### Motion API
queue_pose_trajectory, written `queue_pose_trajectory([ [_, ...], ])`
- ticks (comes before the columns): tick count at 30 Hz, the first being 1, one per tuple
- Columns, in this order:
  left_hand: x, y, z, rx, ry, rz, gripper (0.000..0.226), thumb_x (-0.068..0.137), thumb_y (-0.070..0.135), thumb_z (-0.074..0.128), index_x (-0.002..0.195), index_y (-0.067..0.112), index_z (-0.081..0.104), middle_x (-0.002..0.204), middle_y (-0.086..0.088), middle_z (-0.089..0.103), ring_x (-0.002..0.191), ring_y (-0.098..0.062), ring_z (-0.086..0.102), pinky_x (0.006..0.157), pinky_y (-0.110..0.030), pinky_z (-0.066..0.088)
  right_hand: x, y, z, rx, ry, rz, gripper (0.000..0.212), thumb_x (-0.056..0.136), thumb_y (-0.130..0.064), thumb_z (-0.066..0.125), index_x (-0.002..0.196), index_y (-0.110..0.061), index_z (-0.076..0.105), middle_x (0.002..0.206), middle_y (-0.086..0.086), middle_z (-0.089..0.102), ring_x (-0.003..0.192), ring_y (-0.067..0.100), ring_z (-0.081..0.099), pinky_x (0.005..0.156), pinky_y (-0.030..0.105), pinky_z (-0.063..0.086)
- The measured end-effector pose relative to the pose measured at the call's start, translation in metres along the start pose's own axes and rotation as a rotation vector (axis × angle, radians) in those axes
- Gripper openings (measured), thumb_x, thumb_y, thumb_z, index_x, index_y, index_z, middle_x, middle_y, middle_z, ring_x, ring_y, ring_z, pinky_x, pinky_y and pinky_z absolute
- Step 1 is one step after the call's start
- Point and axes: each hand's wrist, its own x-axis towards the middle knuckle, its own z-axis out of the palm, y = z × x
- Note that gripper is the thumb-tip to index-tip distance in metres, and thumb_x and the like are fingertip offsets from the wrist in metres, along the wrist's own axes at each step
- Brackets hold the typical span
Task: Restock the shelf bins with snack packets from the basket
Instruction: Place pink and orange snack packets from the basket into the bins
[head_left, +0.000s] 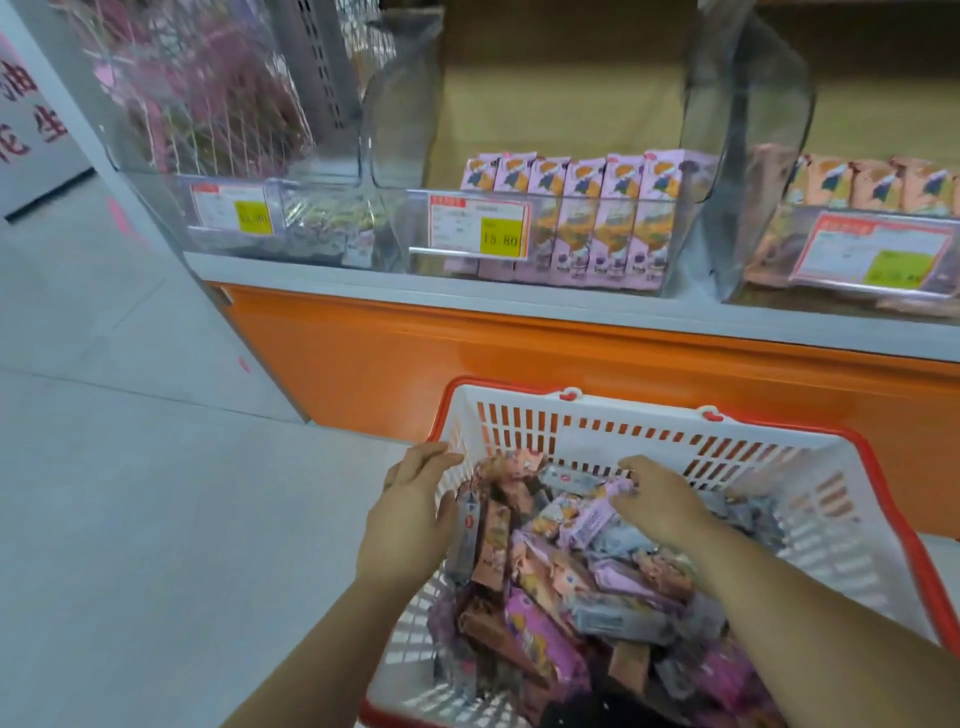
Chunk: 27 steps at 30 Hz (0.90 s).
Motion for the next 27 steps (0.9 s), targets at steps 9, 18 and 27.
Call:
queue_pose_trajectory([
  [9, 0.002, -0.003, 0.001, -0.013, 0.018, 0.002, 0.036, 0.090, 0.011, 0.051, 0.121, 0.027, 0.058, 0.140, 0.016, 0.040, 0.128, -0.009, 0.039, 0.090, -0.032, 0.047, 0.029, -0.009, 0.030, 0.055, 0.045, 0.137, 0.068, 0.092, -0.032, 0.060, 0.146, -0.005, 0.029, 0.147, 0.016, 0.039, 0.129, 0.033, 0.044, 0.102, 0.037, 0.039],
  [18, 0.002, -0.004, 0.002, 0.005, 0.012, 0.000, 0.036, 0.091, 0.011, 0.050, 0.122, 0.027, 0.057, 0.140, 0.017, 0.039, 0.128, -0.008, 0.037, 0.092, -0.030, 0.045, 0.019, -0.023, 0.014, 0.333, -0.045, 0.208, 0.041, 0.080, -0.007, 0.072, 0.115, -0.001, 0.052, 0.109, 0.017, 0.056, 0.091, 0.029, 0.062, 0.085, 0.040, 0.055],
  [27, -0.002, 0.023, -0.022, -0.293, 0.005, -0.111, 0.031, 0.090, 0.008, 0.053, 0.111, 0.030, 0.060, 0.130, 0.007, 0.050, 0.126, -0.016, 0.042, 0.108, -0.035, 0.034, -0.059, -0.089, -0.071, 0.191, 0.025, -0.216, 0.022, 0.083, -0.017, 0.070, 0.105, -0.017, 0.065, 0.138, 0.005, 0.048, 0.116, 0.023, 0.052, 0.089, 0.029, 0.043],
])
